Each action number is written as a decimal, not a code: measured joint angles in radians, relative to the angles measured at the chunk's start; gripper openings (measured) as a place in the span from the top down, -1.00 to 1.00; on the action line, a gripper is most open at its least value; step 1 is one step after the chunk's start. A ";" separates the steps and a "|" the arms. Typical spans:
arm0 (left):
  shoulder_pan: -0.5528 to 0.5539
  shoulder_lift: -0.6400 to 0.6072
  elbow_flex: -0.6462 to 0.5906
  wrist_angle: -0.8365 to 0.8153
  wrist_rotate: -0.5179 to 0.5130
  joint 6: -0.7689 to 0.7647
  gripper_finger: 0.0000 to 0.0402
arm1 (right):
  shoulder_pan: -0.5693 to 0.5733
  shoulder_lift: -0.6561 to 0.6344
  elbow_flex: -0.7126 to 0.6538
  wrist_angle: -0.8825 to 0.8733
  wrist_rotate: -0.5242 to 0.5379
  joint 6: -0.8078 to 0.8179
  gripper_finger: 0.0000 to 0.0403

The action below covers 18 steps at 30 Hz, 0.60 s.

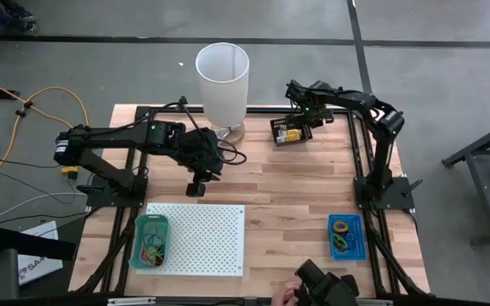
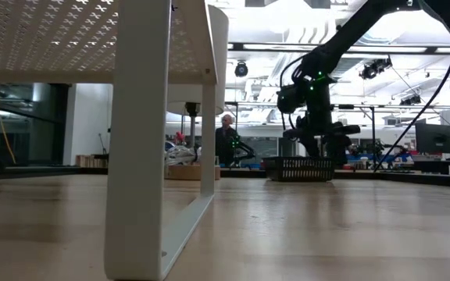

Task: Pick & Place Office Desk Supplies
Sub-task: Put the black bin on the shelf

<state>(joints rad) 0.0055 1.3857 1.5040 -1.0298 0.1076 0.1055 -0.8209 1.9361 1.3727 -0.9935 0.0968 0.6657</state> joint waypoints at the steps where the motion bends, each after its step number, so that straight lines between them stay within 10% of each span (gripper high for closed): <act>1: 0.000 0.000 0.000 0.000 0.000 0.000 0.64 | -0.002 0.000 0.000 0.003 0.000 -0.006 0.13; 18: 0.000 0.000 0.000 0.000 0.000 0.000 0.64 | -0.034 0.001 -0.108 0.133 -0.075 -0.008 0.13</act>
<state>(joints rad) 0.0051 1.3857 1.5040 -1.0298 0.1074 0.1055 -0.8547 1.9373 1.2648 -0.8604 0.0215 0.6575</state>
